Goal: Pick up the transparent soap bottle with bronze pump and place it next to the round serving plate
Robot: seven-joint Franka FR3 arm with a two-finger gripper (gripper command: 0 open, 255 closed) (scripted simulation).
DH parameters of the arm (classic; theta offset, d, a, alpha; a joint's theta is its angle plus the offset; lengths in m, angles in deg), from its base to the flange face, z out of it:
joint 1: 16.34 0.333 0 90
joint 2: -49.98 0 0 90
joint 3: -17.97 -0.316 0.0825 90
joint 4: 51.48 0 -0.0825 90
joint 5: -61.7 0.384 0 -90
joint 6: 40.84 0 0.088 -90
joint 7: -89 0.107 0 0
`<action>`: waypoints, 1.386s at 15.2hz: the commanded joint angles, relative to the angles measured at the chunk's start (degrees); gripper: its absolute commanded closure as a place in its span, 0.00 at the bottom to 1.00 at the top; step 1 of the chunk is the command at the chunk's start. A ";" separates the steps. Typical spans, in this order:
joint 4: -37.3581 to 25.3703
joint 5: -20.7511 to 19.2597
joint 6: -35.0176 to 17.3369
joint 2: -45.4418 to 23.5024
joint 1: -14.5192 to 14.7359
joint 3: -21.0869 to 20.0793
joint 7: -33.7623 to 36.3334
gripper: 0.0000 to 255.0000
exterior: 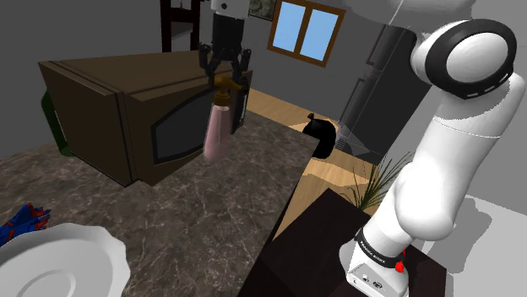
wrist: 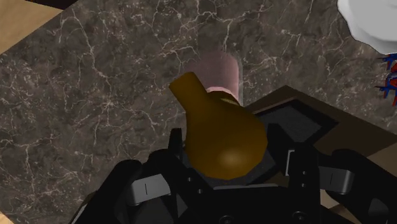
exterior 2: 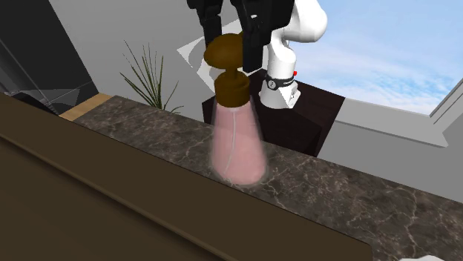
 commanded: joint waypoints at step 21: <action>8.76 1.74 -3.05 6.77 14.46 -13.42 27.95 1.00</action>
